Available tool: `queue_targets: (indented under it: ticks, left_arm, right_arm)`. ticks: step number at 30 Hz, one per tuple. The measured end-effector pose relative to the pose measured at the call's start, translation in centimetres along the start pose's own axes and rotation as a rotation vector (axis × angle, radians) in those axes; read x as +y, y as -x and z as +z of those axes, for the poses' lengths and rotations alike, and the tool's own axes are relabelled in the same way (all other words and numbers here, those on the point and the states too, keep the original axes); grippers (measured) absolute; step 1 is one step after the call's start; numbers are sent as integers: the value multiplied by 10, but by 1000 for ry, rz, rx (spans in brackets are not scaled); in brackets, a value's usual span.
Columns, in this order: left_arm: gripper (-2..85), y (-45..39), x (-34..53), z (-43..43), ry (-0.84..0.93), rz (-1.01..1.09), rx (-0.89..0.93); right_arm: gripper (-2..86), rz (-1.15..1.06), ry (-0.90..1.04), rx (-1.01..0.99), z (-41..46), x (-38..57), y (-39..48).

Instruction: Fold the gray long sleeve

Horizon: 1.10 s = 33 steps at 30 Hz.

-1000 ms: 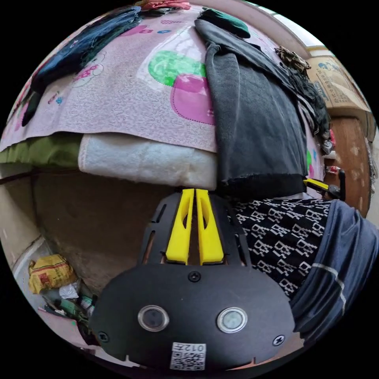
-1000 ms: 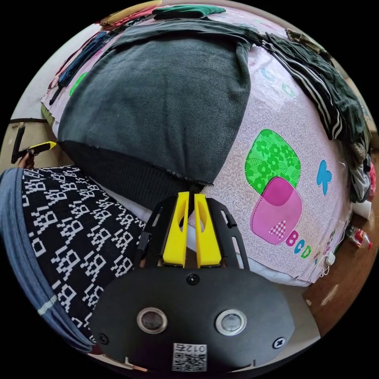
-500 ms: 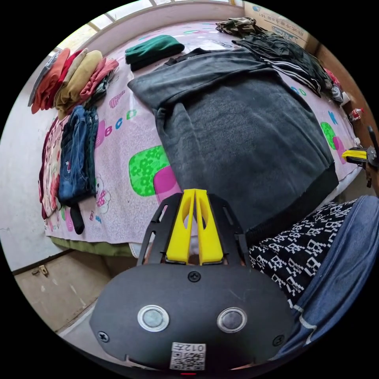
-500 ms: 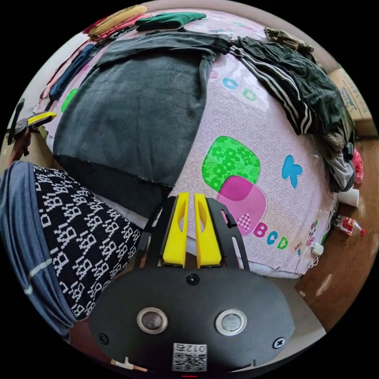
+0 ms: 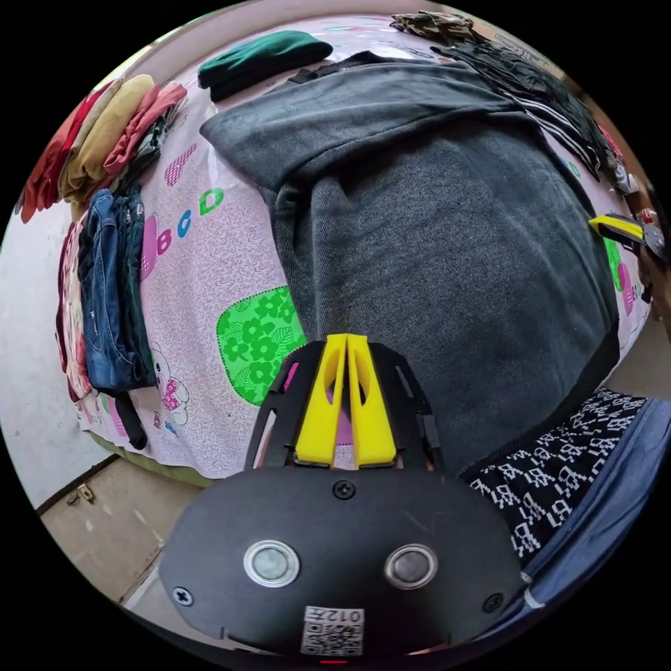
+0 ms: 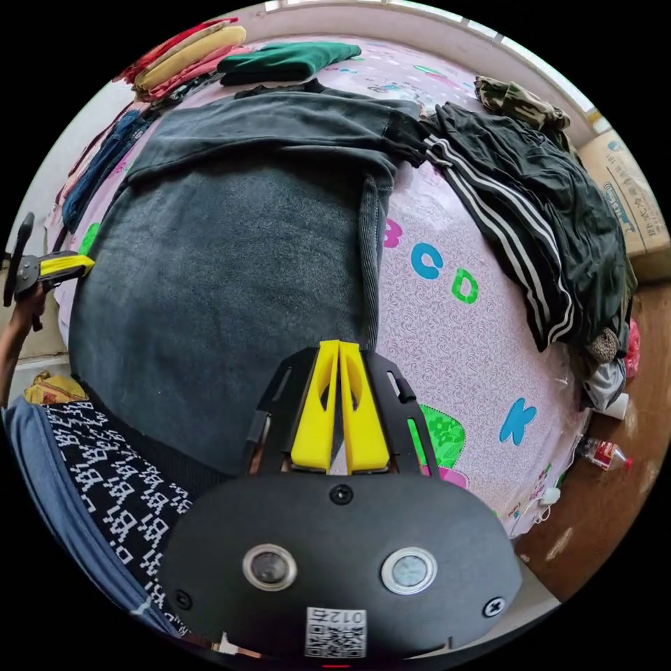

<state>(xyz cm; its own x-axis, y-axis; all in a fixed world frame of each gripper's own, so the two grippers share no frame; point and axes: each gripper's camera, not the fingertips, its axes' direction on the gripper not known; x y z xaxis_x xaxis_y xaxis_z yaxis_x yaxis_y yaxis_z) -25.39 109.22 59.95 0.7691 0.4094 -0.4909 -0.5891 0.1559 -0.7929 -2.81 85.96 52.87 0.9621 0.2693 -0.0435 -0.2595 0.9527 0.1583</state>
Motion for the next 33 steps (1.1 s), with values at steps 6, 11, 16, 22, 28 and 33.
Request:
queue_targets:
  ticks: [6,11,16,22,28,33]
  left_arm:
    - [2,51,-2,-30,-9,-102,305]
    - [4,80,-17,-93,-180,-122,313]
    - [4,77,-70,-101,-146,-72,274]
    - [5,80,-107,-104,-46,-101,279]
    - [4,109,-102,-126,-54,-299,165]
    - [4,126,-93,-142,-70,-360,252]
  right_arm:
    - [-1,24,14,-132,15,-18,-33]
    - [-1,12,-150,-161,2,-43,-46]
    - [-1,-47,-137,-143,42,-107,-36]
    - [-1,-135,-85,-76,95,-170,-28]
    - [-2,-1,-45,-113,135,-209,-78]
    - [-1,21,-48,-106,161,-222,-82]
